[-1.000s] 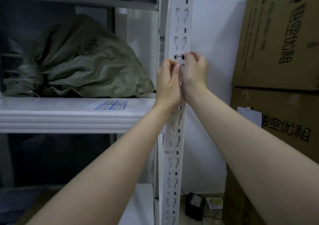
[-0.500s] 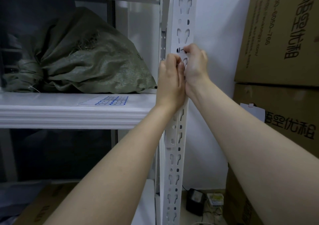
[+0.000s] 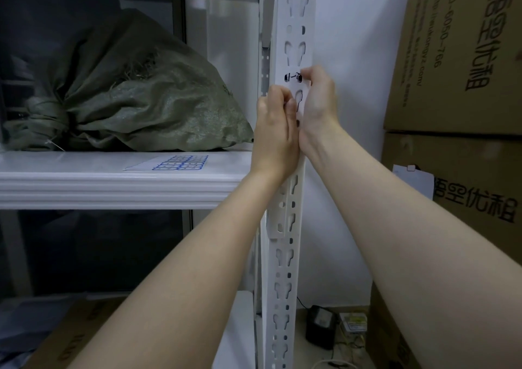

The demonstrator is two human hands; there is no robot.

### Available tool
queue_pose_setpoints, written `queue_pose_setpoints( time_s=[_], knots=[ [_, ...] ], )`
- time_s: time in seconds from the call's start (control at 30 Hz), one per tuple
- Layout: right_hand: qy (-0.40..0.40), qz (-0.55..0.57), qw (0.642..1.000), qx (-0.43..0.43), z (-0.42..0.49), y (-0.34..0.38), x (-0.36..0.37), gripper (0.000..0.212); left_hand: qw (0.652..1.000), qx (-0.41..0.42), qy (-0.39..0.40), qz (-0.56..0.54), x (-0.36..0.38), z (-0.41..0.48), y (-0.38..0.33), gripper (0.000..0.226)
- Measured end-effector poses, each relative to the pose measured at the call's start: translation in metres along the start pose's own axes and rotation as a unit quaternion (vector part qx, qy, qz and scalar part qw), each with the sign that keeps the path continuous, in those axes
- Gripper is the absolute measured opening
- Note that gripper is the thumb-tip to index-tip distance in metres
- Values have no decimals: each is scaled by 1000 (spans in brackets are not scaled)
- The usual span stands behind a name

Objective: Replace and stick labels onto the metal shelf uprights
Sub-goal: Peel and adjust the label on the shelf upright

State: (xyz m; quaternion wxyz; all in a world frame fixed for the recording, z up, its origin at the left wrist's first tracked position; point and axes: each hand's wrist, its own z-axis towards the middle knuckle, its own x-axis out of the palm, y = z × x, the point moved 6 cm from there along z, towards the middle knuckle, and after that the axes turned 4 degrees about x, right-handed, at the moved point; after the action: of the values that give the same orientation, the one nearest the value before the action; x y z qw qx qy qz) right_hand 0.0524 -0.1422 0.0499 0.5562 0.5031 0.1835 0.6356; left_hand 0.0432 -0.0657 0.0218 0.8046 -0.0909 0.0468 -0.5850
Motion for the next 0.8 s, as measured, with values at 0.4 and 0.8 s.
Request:
queue_pose_setpoints(
  time_s=[0.4,0.8],
  knots=[
    [-37,4,999,-21,0,4,-6,12,1000,1,3,-6,-2,-1,-4,12],
    [-96,-31,995,-13,0,8,-5,9,1000,-1,4,-10,-1,-2,-1,11]
  ],
)
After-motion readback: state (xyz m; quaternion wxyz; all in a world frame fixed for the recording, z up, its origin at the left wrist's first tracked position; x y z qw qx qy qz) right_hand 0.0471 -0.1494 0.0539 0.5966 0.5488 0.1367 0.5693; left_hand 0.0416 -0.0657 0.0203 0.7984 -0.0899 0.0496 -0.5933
